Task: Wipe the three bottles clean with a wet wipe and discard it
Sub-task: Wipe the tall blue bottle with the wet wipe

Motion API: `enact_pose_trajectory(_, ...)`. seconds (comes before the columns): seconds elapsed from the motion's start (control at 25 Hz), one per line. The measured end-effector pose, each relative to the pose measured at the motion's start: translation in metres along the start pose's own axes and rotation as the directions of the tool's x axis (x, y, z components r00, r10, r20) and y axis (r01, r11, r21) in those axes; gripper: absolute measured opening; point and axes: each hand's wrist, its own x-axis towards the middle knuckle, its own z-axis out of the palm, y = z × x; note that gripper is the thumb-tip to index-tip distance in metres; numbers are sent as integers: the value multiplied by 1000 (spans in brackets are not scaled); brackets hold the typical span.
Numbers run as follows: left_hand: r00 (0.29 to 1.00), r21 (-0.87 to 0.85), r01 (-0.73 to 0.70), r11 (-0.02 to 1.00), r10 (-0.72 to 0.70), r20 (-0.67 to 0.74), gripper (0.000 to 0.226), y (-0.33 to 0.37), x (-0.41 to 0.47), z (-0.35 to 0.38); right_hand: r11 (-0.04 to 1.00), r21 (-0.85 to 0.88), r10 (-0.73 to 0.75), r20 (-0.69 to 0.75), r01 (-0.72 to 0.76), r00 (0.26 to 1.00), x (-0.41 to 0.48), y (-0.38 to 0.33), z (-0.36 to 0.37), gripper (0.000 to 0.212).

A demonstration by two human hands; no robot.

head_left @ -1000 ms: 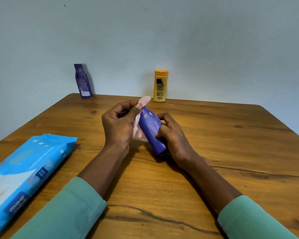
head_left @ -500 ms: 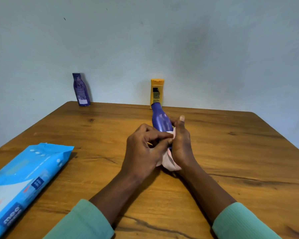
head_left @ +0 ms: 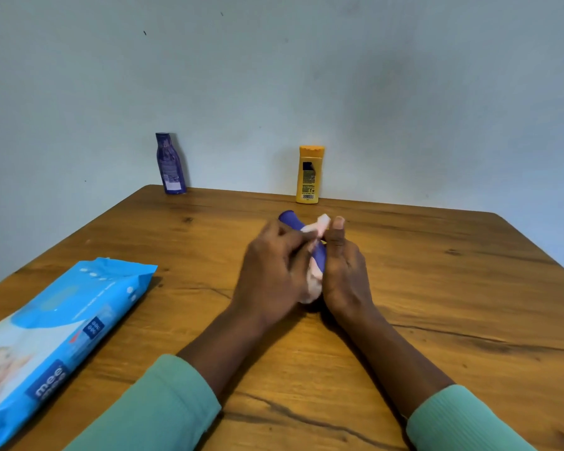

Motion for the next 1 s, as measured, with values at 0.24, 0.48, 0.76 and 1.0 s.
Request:
enact_pose_trajectory(0.24, 934, 109, -312, 944, 283, 219, 25, 3, -6, -7, 984, 135, 128, -72, -118, 989, 3, -2, -5, 104)
enact_pose_trajectory(0.48, 997, 385, 32, 922, -3, -76, 34, -32, 29, -26, 937, -267, -182, 180, 226, 967, -12, -9, 1, 67)
enact_pose_trajectory(0.76, 944, 375, -329, 866, 308, 119, 22, -1, -1, 7, 996, 79, -29, -63, 34, 998, -6, 0, -4, 90)
enact_pose_trajectory(1.0, 921, 438, -360, 824, 389, 25, 25, -9, 5, 5, 993, 79, 76, 108, -84, 991, -2, -3, -4, 93)
